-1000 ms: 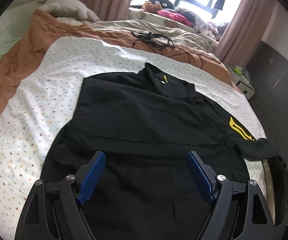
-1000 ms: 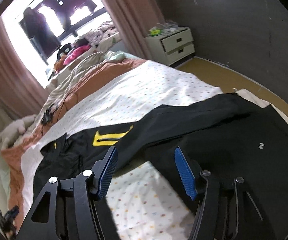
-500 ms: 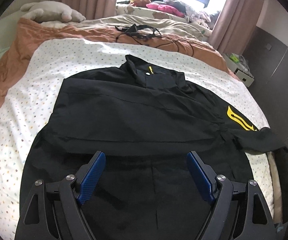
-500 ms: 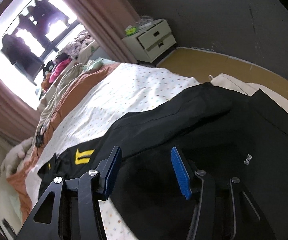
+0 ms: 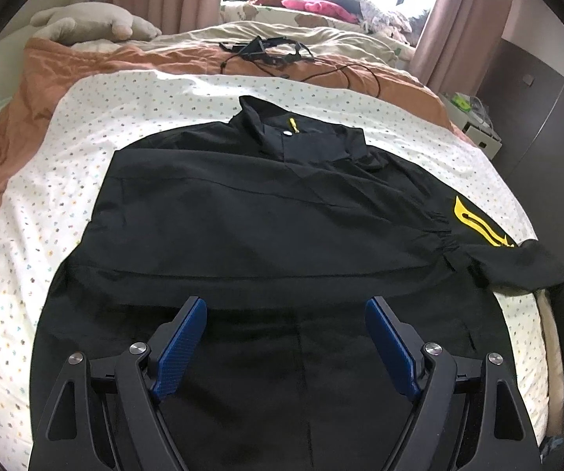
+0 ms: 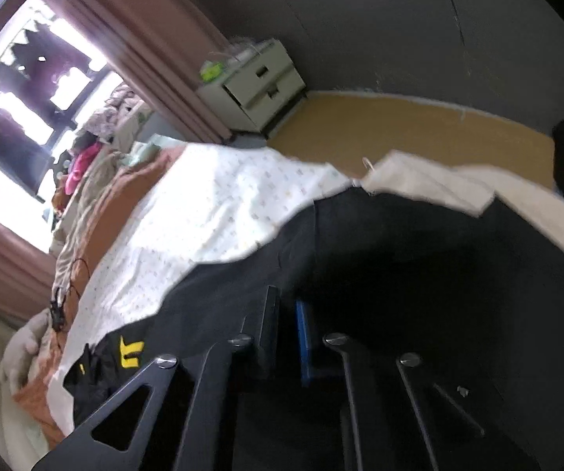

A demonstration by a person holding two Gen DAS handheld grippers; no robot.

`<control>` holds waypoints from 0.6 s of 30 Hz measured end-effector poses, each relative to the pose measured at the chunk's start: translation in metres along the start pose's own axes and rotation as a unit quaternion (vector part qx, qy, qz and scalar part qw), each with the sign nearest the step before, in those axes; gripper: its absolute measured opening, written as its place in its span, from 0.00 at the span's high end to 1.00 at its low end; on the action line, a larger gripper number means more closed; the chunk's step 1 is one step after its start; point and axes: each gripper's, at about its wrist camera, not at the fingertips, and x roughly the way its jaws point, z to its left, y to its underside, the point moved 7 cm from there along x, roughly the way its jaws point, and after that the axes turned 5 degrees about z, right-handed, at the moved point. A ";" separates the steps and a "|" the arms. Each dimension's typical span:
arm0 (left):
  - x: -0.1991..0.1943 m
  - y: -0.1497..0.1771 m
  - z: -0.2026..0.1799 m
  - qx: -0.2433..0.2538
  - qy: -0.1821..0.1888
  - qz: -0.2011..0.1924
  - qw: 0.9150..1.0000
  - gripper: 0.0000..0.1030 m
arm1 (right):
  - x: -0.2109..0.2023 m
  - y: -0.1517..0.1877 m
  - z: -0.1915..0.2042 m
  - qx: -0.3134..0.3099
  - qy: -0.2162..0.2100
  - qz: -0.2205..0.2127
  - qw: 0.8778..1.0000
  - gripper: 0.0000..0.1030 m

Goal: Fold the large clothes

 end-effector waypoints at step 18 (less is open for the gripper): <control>-0.043 0.003 0.051 -0.037 0.001 -0.019 0.999 0.18 | -0.109 0.012 0.196 -0.191 -0.064 -0.077 0.977 0.96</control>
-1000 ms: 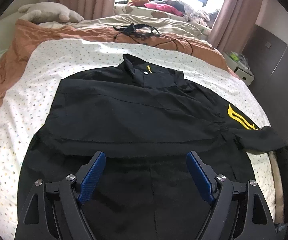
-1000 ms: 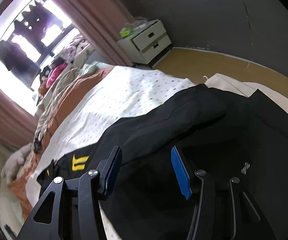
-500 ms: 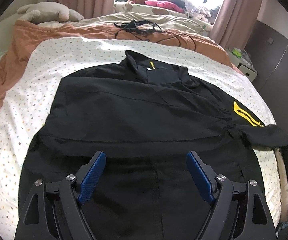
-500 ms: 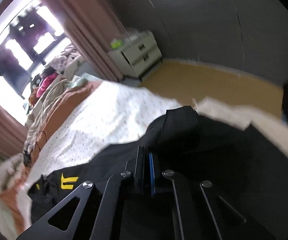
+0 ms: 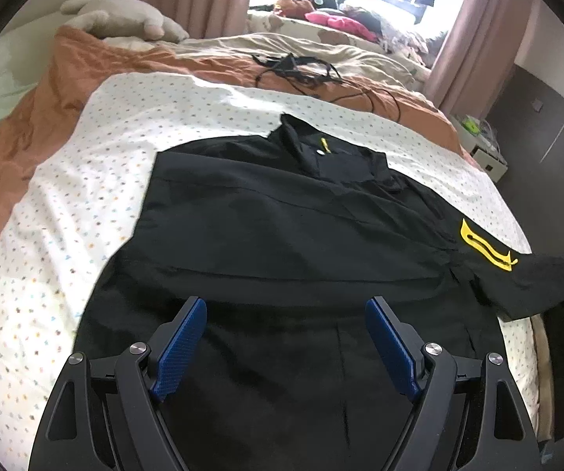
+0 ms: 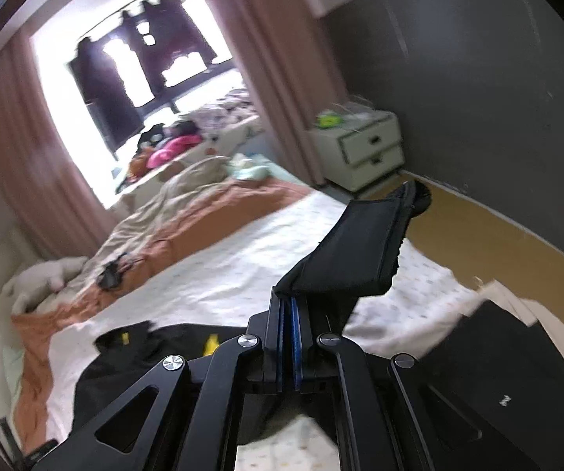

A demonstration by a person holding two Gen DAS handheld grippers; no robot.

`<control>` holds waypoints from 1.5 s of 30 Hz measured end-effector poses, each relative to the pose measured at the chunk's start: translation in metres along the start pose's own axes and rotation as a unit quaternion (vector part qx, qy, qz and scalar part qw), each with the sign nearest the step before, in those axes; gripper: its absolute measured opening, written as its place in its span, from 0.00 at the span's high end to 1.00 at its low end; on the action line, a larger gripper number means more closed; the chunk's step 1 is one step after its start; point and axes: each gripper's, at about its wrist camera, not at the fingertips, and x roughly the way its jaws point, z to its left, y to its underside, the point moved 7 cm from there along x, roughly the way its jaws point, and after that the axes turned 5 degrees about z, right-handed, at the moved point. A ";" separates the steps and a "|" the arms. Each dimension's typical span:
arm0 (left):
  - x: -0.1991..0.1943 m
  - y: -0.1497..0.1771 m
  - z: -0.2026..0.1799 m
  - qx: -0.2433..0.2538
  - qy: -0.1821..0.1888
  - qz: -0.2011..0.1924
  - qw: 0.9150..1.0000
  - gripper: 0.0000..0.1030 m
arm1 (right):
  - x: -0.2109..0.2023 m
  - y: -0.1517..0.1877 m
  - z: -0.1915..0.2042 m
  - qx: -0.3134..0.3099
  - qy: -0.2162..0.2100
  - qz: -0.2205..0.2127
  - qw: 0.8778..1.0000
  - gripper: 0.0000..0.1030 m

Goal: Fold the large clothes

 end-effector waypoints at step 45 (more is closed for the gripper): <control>-0.088 0.061 0.340 -0.195 -0.022 -0.057 0.979 0.18 | 0.113 0.189 0.512 -0.225 -0.128 0.107 0.960 0.97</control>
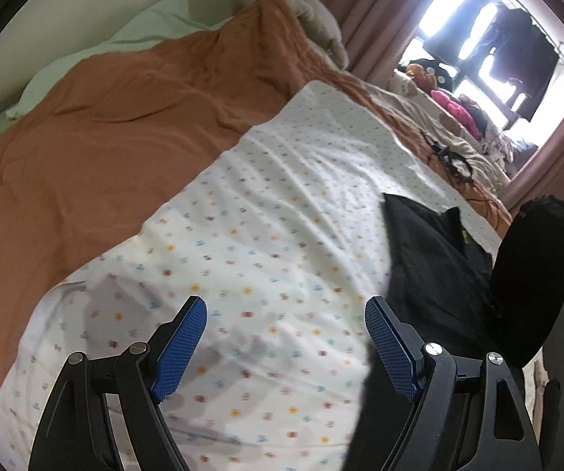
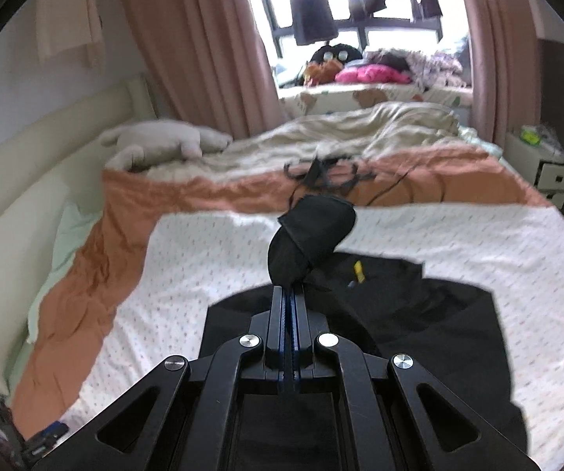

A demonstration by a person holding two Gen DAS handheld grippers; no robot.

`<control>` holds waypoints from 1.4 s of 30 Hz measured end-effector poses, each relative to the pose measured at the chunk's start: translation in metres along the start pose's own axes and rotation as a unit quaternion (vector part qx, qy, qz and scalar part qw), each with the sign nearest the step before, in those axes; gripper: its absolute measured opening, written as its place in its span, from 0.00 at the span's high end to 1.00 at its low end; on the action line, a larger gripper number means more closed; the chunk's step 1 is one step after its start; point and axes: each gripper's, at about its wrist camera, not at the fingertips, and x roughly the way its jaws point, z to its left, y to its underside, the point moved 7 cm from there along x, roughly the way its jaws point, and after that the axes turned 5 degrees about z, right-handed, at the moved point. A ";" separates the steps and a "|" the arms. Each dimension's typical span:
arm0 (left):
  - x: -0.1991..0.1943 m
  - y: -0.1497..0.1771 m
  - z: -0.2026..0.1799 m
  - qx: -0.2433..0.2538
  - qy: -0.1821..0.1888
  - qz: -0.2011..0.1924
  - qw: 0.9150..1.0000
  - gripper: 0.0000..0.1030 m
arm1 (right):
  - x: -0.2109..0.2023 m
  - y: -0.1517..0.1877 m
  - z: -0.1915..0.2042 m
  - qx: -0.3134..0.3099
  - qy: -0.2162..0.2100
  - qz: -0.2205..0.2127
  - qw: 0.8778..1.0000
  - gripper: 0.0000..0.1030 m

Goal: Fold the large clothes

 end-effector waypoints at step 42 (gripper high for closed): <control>0.068 0.022 -0.152 0.108 0.065 0.053 0.991 0.21 | 0.020 0.157 -0.177 0.017 0.089 0.141 0.986 0.35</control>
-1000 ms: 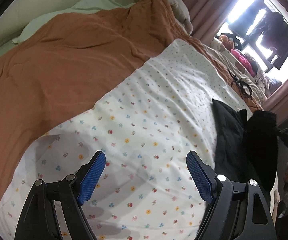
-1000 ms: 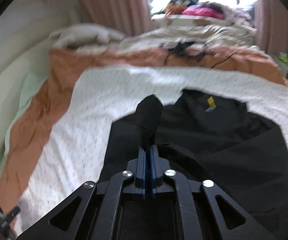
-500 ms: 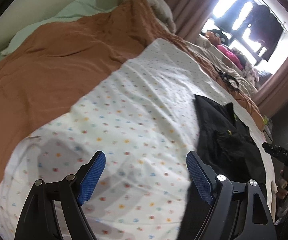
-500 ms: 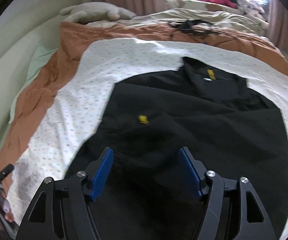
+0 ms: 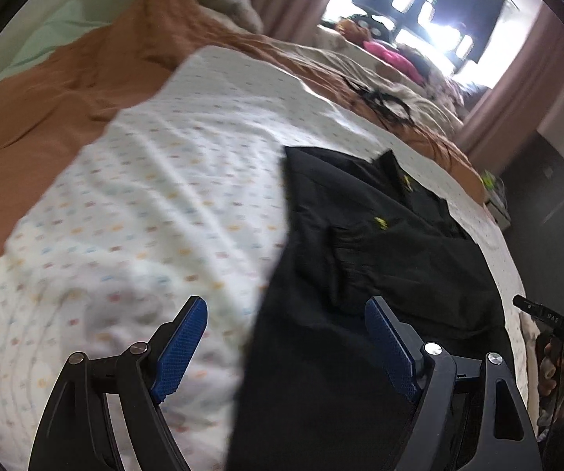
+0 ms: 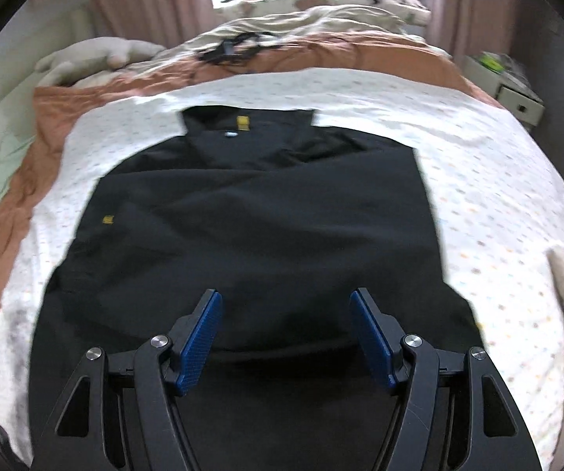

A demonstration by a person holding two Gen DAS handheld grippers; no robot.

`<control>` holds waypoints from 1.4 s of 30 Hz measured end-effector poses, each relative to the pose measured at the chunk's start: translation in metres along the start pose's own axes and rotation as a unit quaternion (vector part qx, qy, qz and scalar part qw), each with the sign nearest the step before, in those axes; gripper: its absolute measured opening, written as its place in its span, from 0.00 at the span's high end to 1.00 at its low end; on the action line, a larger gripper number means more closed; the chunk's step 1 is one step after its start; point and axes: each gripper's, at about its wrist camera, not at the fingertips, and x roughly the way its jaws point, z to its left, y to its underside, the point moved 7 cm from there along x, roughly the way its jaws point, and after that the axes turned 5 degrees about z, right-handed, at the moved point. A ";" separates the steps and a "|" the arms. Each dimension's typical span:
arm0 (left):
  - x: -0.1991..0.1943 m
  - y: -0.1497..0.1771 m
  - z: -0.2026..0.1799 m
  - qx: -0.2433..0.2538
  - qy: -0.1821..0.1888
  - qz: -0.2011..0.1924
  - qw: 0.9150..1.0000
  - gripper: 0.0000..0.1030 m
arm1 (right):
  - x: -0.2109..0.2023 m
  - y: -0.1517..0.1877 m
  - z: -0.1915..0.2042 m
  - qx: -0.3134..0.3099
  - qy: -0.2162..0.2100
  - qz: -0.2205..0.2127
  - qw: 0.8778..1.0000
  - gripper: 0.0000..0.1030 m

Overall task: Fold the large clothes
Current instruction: 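Close the left tool on the folded sleeve cuff on the jacket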

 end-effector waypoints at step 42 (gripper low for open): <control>0.162 -0.040 -0.056 0.083 -0.123 0.101 0.984 0.78 | 0.069 0.036 -0.174 0.129 0.052 0.022 0.990 0.38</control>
